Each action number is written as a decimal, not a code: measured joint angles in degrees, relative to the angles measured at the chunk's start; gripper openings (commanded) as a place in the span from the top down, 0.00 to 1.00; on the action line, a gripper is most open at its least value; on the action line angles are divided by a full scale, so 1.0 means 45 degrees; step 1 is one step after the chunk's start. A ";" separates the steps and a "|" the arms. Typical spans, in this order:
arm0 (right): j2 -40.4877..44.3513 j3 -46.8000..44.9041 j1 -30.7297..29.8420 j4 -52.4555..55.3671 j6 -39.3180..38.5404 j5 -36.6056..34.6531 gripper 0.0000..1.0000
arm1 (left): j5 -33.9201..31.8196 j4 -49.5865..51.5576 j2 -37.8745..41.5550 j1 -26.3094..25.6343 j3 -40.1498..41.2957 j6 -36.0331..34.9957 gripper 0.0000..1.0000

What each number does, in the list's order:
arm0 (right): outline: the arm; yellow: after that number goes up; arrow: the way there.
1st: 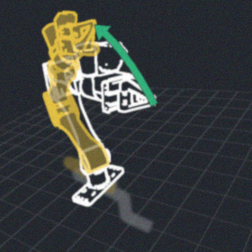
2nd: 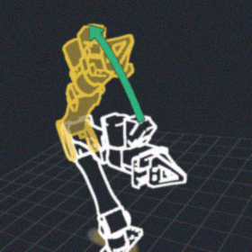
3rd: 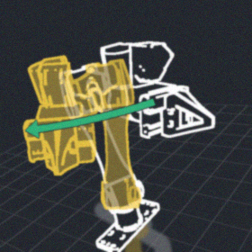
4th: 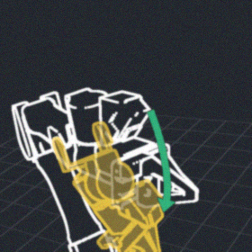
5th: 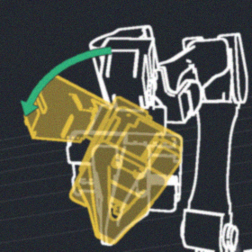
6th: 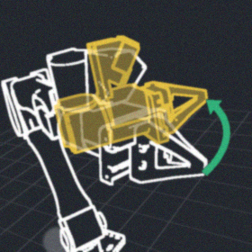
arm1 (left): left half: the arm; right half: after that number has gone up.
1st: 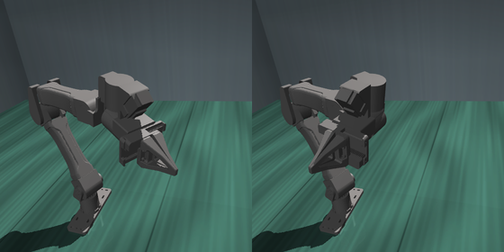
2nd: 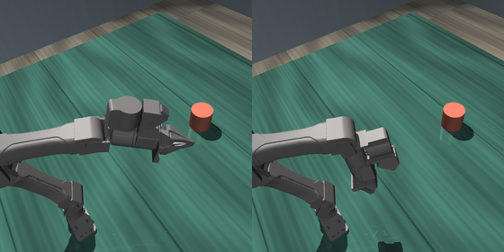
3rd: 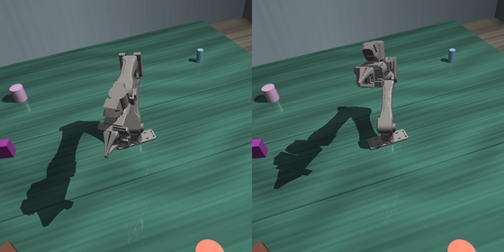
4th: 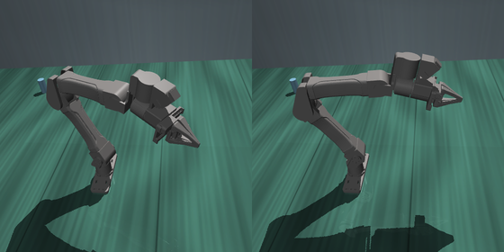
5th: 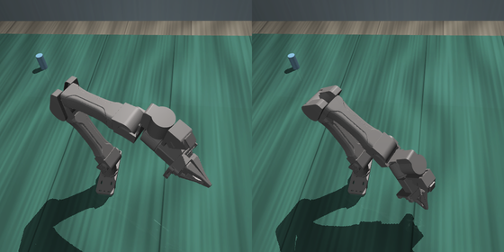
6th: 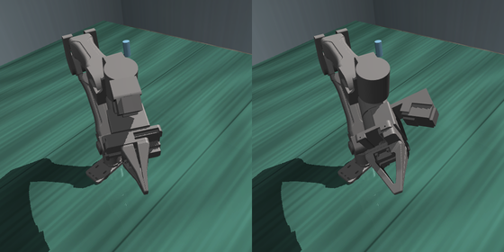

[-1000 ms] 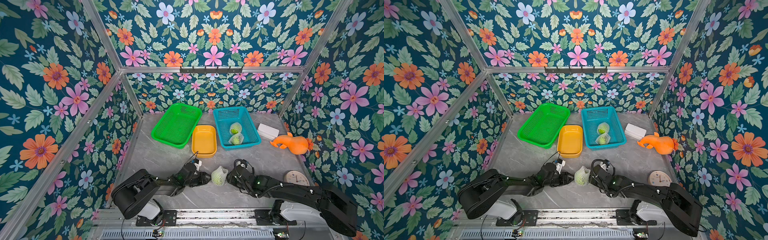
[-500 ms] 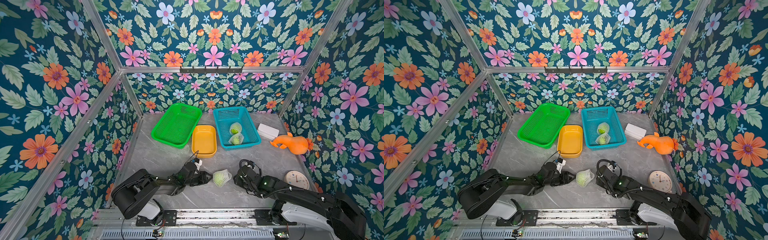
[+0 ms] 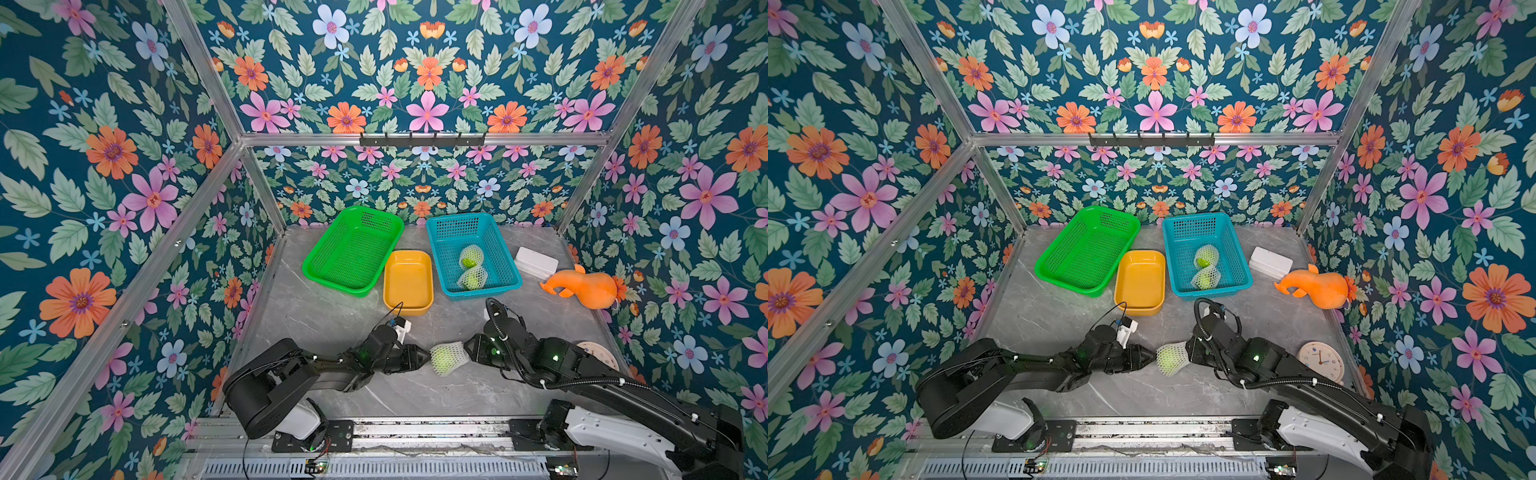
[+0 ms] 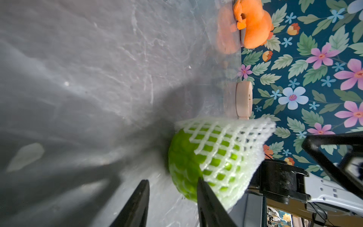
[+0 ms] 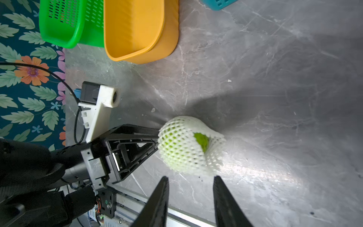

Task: Sleeve custard apples in foam nets
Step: Put on the foam net on the custard apple.

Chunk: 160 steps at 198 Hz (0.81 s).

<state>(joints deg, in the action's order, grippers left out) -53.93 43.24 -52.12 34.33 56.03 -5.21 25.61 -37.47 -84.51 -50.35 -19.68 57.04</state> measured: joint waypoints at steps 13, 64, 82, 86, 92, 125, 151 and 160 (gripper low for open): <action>-0.0316 0.0112 -0.0005 -0.0087 -0.0248 0.0044 0.62 | -0.0005 -0.0049 -0.0029 -0.0117 -0.0194 0.0000 0.53; -0.1647 -0.0097 -0.0010 -0.0879 -0.0622 0.0180 0.67 | -0.0019 -0.0126 -0.0141 -0.0335 -0.0282 0.0000 0.52; -0.1875 -0.0495 0.0019 -0.1316 -0.0622 0.0379 0.68 | -0.0083 0.0311 0.0214 -0.0335 -0.0034 0.0005 0.52; -0.1919 -0.0573 0.0019 -0.1433 -0.0602 0.0418 0.68 | -0.0102 0.0418 0.0335 -0.0335 0.0000 0.0000 0.52; -0.2011 -0.0695 0.0029 -0.1647 -0.0568 0.0457 0.68 | -0.0180 0.0549 0.0510 -0.0335 0.0034 -0.0005 0.52; -0.2861 -0.0933 0.0029 -0.2807 -0.0432 0.0845 0.70 | -0.0461 0.1137 0.0967 -0.0335 -0.0121 -0.0209 0.52; -0.3288 -0.0816 0.0015 -0.3094 -0.0311 0.1010 0.71 | -0.0476 0.1151 0.0699 -0.0335 -0.0418 -0.0369 0.52; -0.3395 -0.0821 0.0024 -0.3060 -0.0223 0.0908 0.71 | -0.0461 0.1214 0.0680 -0.0335 -0.0418 -0.0389 0.52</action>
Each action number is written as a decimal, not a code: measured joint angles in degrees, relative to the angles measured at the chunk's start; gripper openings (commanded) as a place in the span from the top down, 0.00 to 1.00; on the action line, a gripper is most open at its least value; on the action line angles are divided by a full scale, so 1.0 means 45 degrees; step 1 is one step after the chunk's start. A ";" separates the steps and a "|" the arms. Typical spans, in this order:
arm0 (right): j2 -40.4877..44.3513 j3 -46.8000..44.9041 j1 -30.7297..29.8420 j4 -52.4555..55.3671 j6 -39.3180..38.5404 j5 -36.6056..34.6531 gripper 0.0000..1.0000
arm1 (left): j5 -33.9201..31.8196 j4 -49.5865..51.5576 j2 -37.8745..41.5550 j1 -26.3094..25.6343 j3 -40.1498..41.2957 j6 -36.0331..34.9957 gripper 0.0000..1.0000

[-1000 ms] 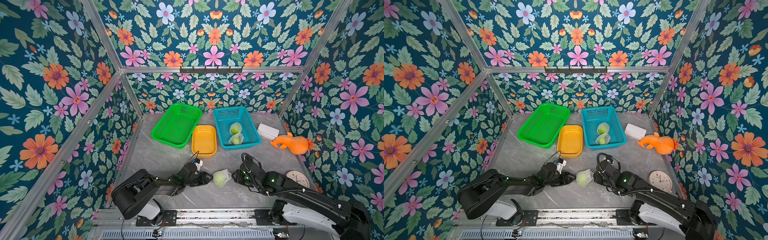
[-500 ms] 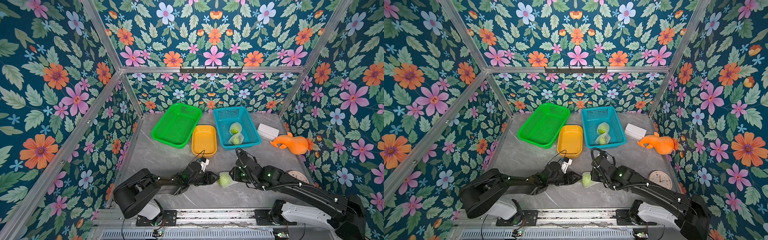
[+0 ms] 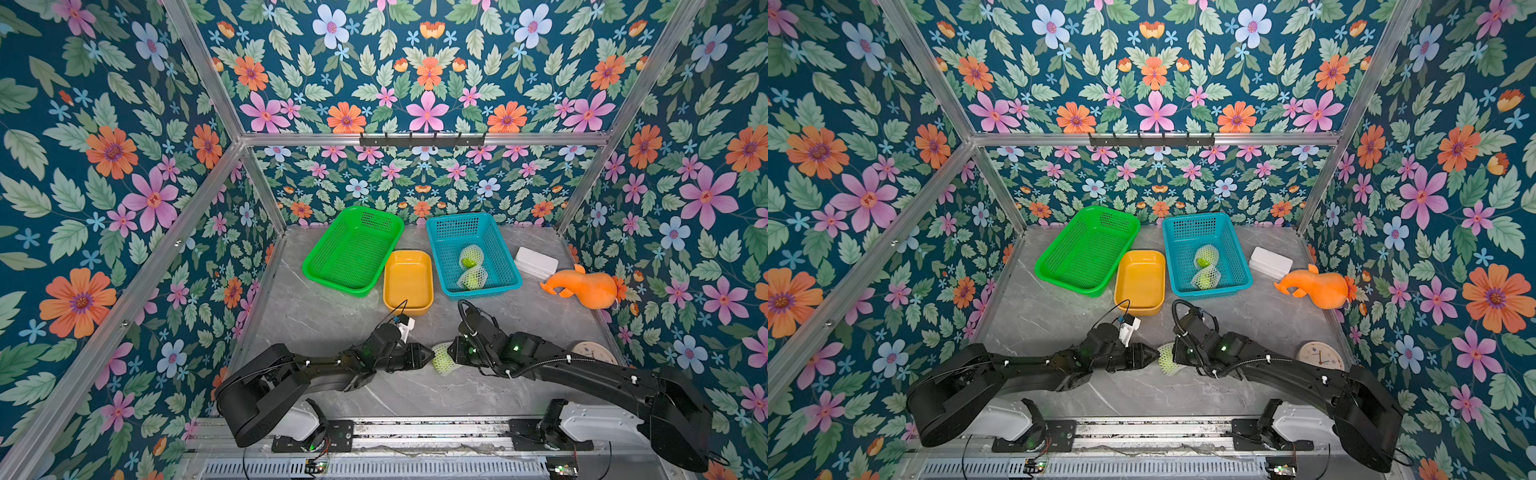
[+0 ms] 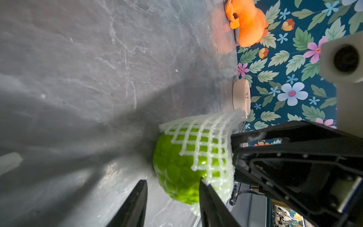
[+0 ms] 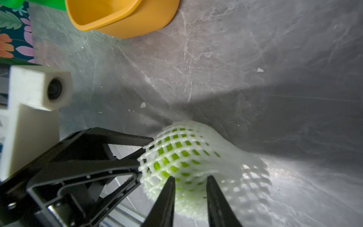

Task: Sleeve custard apples in foam nets
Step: Put on the foam net on the custard apple.

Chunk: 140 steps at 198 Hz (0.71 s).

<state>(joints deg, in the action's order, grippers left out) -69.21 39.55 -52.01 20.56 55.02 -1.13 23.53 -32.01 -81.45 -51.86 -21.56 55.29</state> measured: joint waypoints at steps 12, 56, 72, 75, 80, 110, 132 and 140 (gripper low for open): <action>-0.0015 -0.0097 0.0044 0.0005 0.0087 -0.0131 0.71 | 0.0015 0.0253 0.0087 0.0000 0.0049 -0.0029 0.52; 0.0330 -0.0520 0.0097 -0.0301 0.0379 -0.0369 0.71 | -0.0398 0.1705 0.1496 0.0083 0.0743 -0.0282 0.66; 0.0296 -0.0520 0.0097 -0.0432 0.0403 -0.0355 0.71 | -0.0636 0.2011 0.1778 0.0126 0.0967 -0.0340 0.75; 0.0272 -0.0510 0.0097 -0.0447 0.0403 -0.0355 0.71 | -0.0636 0.2050 0.1768 0.0136 0.0971 -0.0345 0.77; 0.0223 -0.0481 0.0097 -0.0461 0.0403 -0.0350 0.71 | -0.0646 0.2069 0.1715 0.0151 0.0967 -0.0355 0.81; -0.0024 -0.0311 0.0097 -0.0520 0.0393 -0.0301 0.71 | -0.0359 0.1443 0.0549 0.0160 0.0646 -0.0418 1.00; 0.0024 -0.0311 0.0097 -0.0466 0.0389 -0.0301 0.71 | 0.0092 0.0593 -0.0452 0.0087 0.0408 -0.0355 1.00; 0.0083 -0.0325 0.0102 -0.0427 0.0389 -0.0296 0.71 | 0.0233 0.0301 -0.0729 0.0034 0.0316 -0.0355 1.00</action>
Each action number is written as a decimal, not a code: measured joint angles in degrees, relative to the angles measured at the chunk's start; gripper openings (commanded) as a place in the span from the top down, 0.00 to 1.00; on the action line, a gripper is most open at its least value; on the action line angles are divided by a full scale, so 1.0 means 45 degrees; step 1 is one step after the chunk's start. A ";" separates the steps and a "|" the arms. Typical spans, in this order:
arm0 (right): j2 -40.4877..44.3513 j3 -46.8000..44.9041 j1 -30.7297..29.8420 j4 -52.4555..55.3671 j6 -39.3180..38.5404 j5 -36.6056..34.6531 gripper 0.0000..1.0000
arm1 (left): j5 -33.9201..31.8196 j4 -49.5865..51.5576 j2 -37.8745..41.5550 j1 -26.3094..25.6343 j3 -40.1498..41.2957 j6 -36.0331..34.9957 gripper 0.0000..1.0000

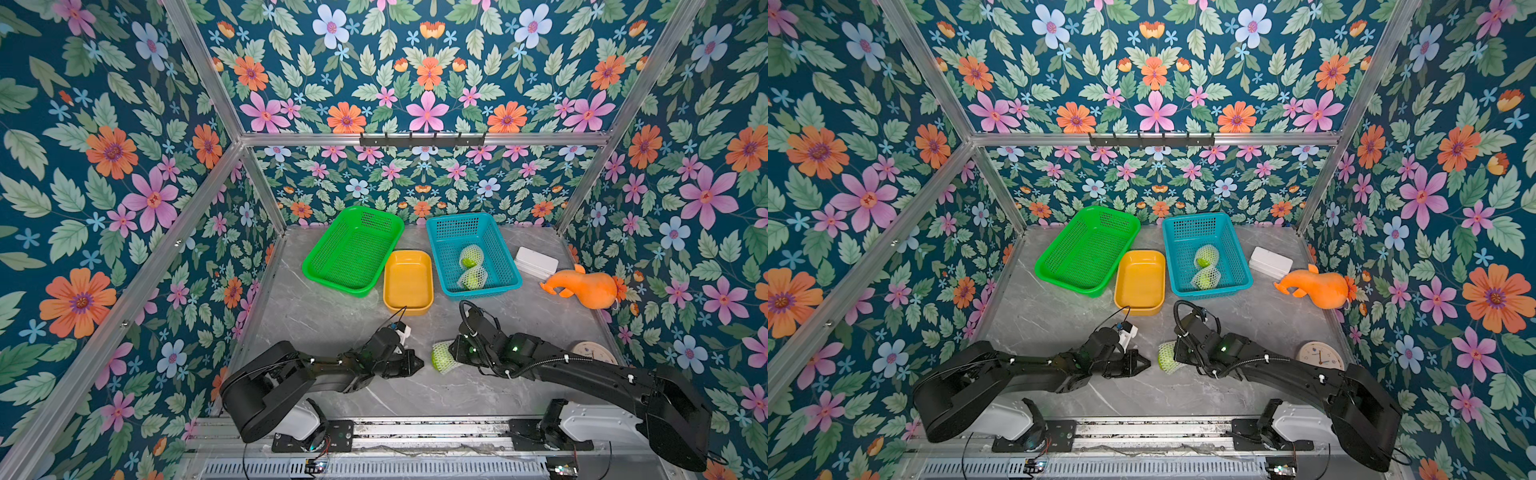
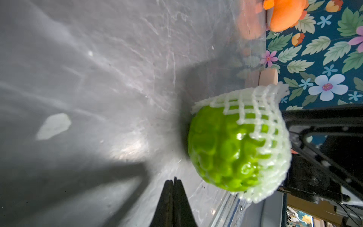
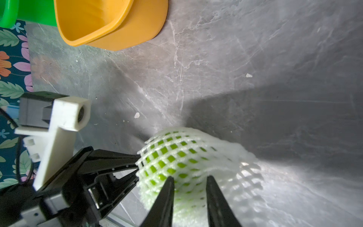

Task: Sleeve custard apples in foam nets
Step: Put on the foam net on the custard apple.

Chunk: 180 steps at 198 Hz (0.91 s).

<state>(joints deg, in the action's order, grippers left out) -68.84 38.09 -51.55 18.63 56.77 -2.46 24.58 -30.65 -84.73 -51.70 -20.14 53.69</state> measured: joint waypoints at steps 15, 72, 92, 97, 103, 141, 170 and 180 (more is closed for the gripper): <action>0.0117 -0.0029 0.0005 0.0151 -0.0005 -0.0005 0.71 | 0.0228 -0.0466 -0.0350 -0.0063 -0.0170 0.0005 1.00; 0.0408 -0.0024 0.0000 0.0423 -0.0034 -0.0063 0.69 | 0.0515 -0.1292 -0.1039 -0.0199 -0.0704 0.0015 1.00; 0.0306 -0.0024 0.0010 0.0481 -0.0049 -0.0175 0.68 | 0.0544 -0.1472 -0.1389 -0.0306 -0.0991 0.0058 1.00; 0.0291 -0.0024 0.0019 0.0481 -0.0053 -0.0199 0.68 | 0.0544 -0.1491 -0.1501 -0.0330 -0.1078 0.0058 1.00; 0.0287 -0.0024 0.0029 0.0481 -0.0102 -0.0233 0.68 | 0.0539 -0.1511 -0.1613 -0.0359 -0.1171 0.0063 1.00; 0.0432 -0.0063 0.0039 0.0826 -0.0340 -0.0831 0.56 | 0.0529 -0.1554 -0.2288 -0.0631 -0.1885 0.0102 1.00; 0.0559 -0.0092 0.0039 0.1297 -0.0437 -0.1025 0.48 | 0.0617 -0.1666 -0.2565 -0.0699 -0.2268 0.0102 1.00; 0.0593 -0.0097 0.0039 0.1443 -0.0432 -0.1035 0.47 | 0.0651 -0.1666 -0.2603 -0.0699 -0.2356 0.0102 1.00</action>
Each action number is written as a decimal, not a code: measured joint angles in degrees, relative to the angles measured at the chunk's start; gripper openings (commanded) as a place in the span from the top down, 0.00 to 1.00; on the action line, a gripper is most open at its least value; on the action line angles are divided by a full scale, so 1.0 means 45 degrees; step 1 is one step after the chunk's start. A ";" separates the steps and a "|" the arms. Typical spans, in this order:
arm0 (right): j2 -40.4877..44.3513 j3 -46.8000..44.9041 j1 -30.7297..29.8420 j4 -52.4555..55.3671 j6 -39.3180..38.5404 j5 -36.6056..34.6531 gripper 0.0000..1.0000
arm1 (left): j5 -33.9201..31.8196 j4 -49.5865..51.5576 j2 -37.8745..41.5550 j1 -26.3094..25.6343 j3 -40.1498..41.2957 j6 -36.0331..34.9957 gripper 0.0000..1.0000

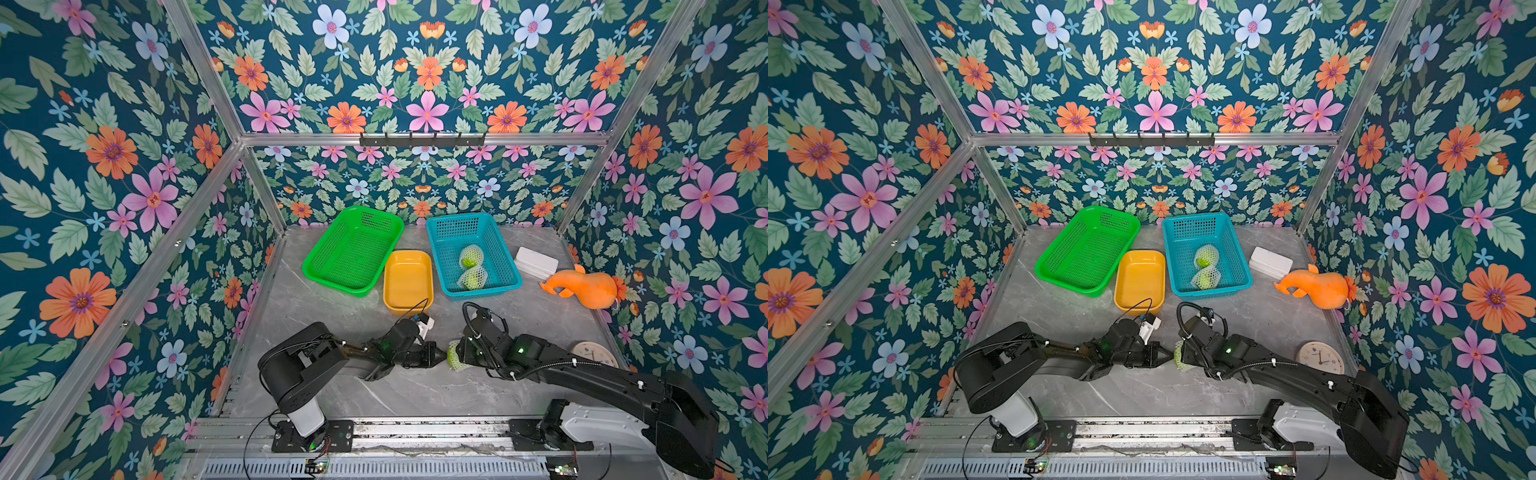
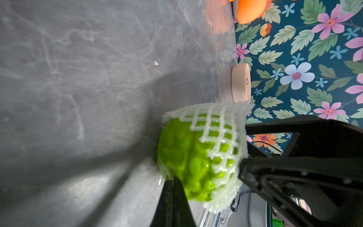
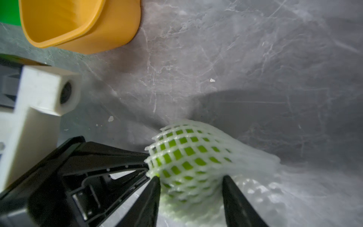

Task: Sleeve custard apples in foam nets
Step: Put on the foam net on the custard apple.

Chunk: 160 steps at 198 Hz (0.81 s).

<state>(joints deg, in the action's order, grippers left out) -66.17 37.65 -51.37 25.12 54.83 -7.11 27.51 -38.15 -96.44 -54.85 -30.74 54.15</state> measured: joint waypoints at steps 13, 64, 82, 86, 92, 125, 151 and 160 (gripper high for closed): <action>0.0121 0.0000 -0.0005 0.0189 0.0000 -0.0010 0.47 | 0.0005 0.0000 -0.0034 0.0000 -0.0058 0.0000 1.00; 0.1311 0.0792 0.0015 0.1132 0.0005 0.0223 0.34 | 0.0180 -0.0282 0.0000 -0.0024 0.0102 0.0000 1.00; 0.1574 0.1054 0.0053 0.1511 -0.0053 0.0214 0.32 | 0.0180 -0.0272 0.0078 0.0029 0.0287 0.0000 1.00; 0.1632 0.1073 0.0068 0.1608 -0.0063 0.0209 0.32 | 0.0185 -0.0277 0.0112 0.0058 0.0345 0.0000 1.00; 0.1685 0.1073 0.0102 0.1729 -0.0117 0.0209 0.32 | 0.0189 -0.0282 0.0180 0.0117 0.0452 0.0000 1.00; 0.2195 0.1059 0.0520 0.2492 -0.0141 0.0107 0.32 | 0.0131 -0.0194 0.0733 0.0471 0.1103 0.0005 0.99; 0.2817 0.0879 0.1277 0.2890 -0.0223 -0.0170 0.35 | 0.0078 -0.0155 0.1137 0.0529 0.1540 0.0000 0.96; 0.2987 0.0699 0.1593 0.2977 -0.0228 -0.0151 0.35 | 0.0073 -0.0097 0.1253 0.0554 0.1700 0.0000 0.95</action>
<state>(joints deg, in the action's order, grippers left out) -52.73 40.80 -44.21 38.52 53.80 -7.79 27.83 -38.59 -90.80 -52.36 -23.09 54.15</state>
